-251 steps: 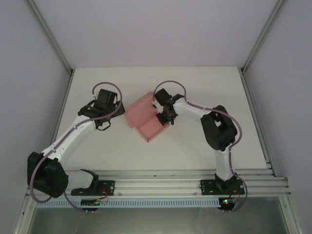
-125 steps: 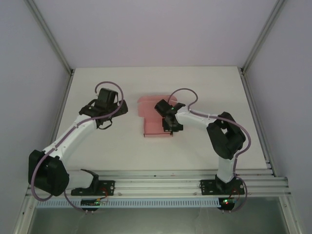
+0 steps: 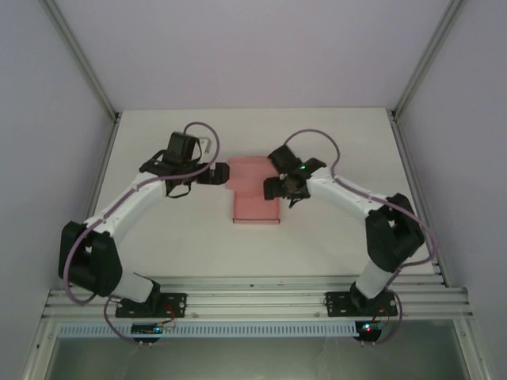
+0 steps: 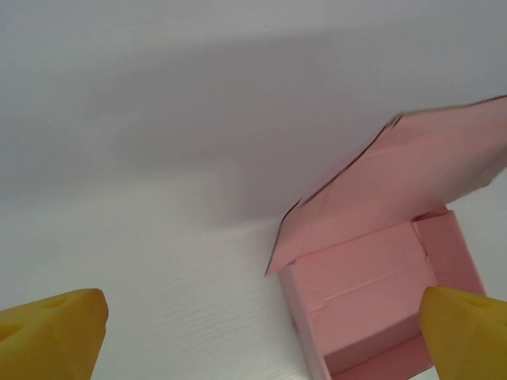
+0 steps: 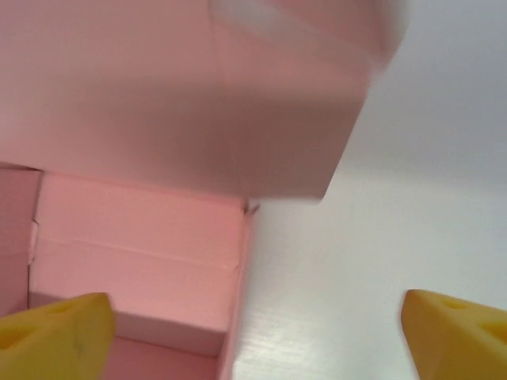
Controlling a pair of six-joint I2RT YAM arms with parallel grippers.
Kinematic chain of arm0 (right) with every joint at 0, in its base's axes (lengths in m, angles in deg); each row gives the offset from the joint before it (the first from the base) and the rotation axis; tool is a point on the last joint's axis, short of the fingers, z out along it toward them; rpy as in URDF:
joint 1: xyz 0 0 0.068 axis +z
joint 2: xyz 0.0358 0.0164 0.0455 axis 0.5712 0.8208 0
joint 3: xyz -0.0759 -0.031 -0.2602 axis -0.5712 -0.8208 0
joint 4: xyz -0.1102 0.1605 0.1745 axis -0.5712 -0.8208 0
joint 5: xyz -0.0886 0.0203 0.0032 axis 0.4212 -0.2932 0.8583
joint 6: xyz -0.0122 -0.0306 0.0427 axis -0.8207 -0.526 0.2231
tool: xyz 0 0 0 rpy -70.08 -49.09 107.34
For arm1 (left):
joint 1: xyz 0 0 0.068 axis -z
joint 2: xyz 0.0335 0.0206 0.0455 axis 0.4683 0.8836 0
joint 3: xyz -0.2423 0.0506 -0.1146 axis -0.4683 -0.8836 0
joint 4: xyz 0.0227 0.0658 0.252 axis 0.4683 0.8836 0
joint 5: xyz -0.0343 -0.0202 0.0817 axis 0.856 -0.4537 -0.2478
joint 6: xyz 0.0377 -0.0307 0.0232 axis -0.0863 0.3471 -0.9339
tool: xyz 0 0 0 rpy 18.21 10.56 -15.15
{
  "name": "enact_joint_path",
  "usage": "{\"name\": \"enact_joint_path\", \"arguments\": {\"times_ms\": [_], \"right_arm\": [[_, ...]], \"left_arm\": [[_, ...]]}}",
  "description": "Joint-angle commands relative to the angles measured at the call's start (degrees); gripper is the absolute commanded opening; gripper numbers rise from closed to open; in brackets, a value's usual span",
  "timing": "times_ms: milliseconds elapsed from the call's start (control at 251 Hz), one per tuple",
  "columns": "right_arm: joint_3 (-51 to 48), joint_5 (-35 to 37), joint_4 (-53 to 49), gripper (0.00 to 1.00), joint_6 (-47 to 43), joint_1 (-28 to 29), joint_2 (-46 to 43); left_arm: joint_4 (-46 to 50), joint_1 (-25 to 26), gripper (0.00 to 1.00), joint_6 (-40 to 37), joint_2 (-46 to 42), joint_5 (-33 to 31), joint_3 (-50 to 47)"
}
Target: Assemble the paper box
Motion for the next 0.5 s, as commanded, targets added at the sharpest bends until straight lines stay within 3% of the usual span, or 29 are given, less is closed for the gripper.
{"name": "enact_joint_path", "arguments": {"times_ms": [0,152,291,399,495], "right_arm": [[1.93,-10.73,4.04,0.98,-18.95,-4.51,-0.97],[5.14,-18.34,4.74,0.99,-31.98,-8.65,1.28],[10.24,-26.08,1.63,0.97,-37.71,-11.29,5.80],[13.33,-25.94,-0.77,0.93,-40.88,-11.92,9.10],[16.17,-25.20,-3.72,0.80,-41.09,-12.01,11.83]], "left_arm": [[3.29,-0.35,1.00,-11.18,4.77,9.02,6.61],[7.90,-0.35,1.00,-19.01,11.89,14.23,13.09],[15.16,-0.26,0.92,-24.38,18.02,16.59,19.65],[18.05,-0.26,0.73,-25.95,20.75,15.83,22.96],[18.95,-0.26,0.63,-26.62,22.12,15.54,24.53]]}}
